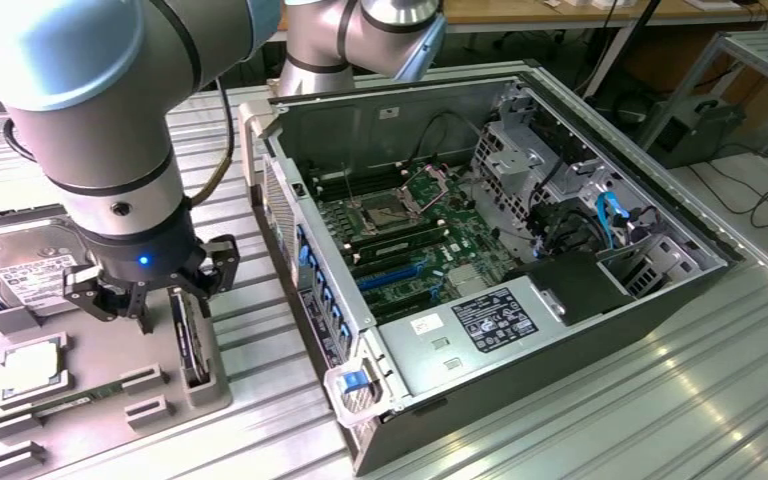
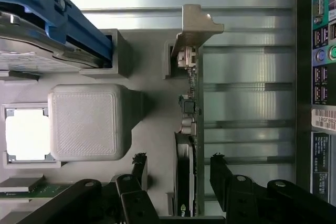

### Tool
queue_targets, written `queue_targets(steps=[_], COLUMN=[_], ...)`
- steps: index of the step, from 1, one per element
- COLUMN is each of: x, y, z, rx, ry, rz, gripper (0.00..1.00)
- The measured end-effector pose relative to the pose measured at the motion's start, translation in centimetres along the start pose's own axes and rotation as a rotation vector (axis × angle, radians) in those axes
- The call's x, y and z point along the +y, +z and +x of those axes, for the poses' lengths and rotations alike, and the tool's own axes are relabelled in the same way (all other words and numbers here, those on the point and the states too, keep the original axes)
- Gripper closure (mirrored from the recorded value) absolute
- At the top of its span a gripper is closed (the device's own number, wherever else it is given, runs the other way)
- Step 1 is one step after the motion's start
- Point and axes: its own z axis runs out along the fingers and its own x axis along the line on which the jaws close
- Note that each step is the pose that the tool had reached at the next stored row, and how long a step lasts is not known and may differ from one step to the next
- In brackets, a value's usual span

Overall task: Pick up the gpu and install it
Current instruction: 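Pick up the gpu and move the gpu toward the slot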

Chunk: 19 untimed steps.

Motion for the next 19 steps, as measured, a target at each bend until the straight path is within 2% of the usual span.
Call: queue_targets(steps=[5,8,12,13,14,15,16,19], x=[-0.03,-0.05,-0.05,-0.05,-0.05,-0.05,-0.05,-0.05], y=[0.92,1.39,1.49,1.5,1.5,1.5,1.5,1.52], z=[-0.1,-0.3,-0.4,-0.4,-0.4,-0.4,-0.4,-0.4], rx=[0.0097,0.0106,0.0106,0.0105,0.0105,0.0105,0.0104,0.0104], ry=[0.001,0.004,0.007,0.007,0.007,0.007,0.007,0.007], rz=[0.0002,0.0003,0.0004,0.0003,0.0003,0.0003,0.0003,0.0007], gripper=[0.4,0.4,0.4,0.41,0.48,0.48,0.55,0.55])
